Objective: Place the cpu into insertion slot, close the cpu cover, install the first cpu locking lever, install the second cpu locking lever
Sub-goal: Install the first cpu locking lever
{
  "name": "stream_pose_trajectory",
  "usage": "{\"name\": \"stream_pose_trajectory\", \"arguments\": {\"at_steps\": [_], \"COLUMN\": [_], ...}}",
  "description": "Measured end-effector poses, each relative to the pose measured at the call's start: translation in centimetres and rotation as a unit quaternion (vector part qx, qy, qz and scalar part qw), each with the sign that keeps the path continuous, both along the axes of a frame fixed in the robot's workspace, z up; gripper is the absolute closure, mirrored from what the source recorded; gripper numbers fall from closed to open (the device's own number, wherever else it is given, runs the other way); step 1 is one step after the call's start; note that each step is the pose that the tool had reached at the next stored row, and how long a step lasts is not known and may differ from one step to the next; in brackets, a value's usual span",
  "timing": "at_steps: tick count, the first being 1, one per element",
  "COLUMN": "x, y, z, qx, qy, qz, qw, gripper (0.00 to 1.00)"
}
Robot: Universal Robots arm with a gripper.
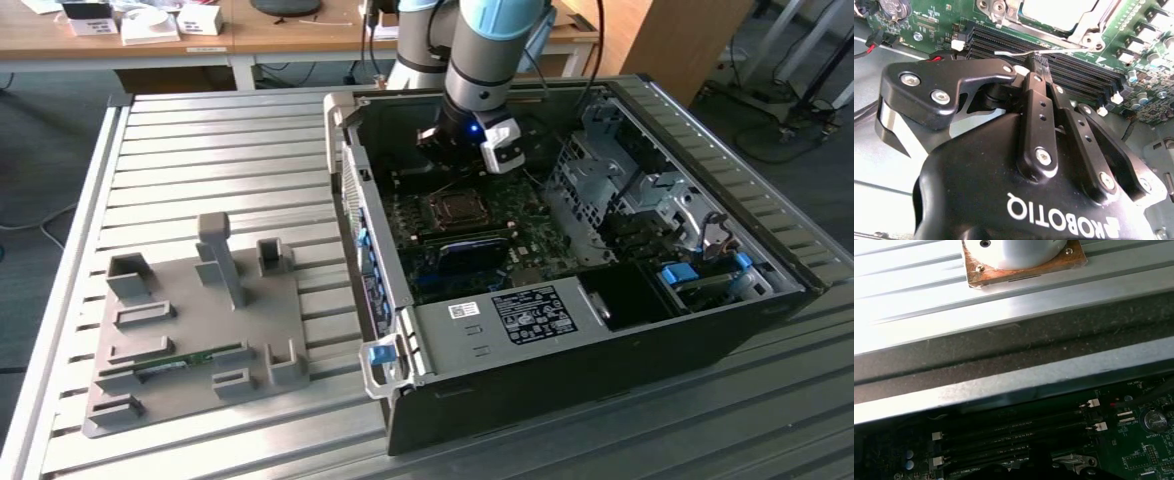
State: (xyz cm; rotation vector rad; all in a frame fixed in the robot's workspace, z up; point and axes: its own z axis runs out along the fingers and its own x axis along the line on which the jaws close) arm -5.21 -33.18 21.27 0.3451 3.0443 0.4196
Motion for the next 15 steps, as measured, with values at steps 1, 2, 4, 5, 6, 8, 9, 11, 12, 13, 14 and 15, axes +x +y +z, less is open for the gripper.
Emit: {"name": "stream_pose_trajectory", "arguments": {"at_steps": [1, 2, 4, 5, 6, 8, 9, 11, 12, 13, 14, 15], "x": [0.02, 0.04, 0.08, 0.09, 0.10, 0.12, 0.14, 0.16, 0.16, 0.17, 0.17, 0.17], "y": [0.00, 0.00, 0.00, 0.00, 0.00, 0.00, 0.01, 0.00, 0.00, 0.00, 0.00, 0.00], "z": [0.00, 0.00, 0.00, 0.00, 0.00, -0.01, -0.04, -0.13, -0.18, -0.25, -0.31, -0.36], "qx": [-0.0001, -0.0001, -0.0001, -0.0001, -0.0001, -0.0001, 0.0000, 0.0000, -0.0001, -0.0001, -0.0001, -0.0001], "qy": [0.0000, 0.0000, 0.0000, 0.0000, 0.0000, 0.0000, 0.0000, 0.0000, 0.0000, 0.0000, 0.0000, 0.0000], "qz": [0.000, 0.000, 0.000, 0.000, 0.000, 0.000, 0.000, 0.000, 0.000, 0.000, 0.000, 0.000], "qw": [1.0000, 1.0000, 1.0000, 1.0000, 1.0000, 1.0000, 1.0000, 1.0000, 1.0000, 1.0000, 1.0000, 1.0000], "gripper": [0.89, 0.89, 0.89, 0.89, 0.89, 0.89, 0.89, 0.89, 0.89, 0.89, 0.89, 0.89]}}
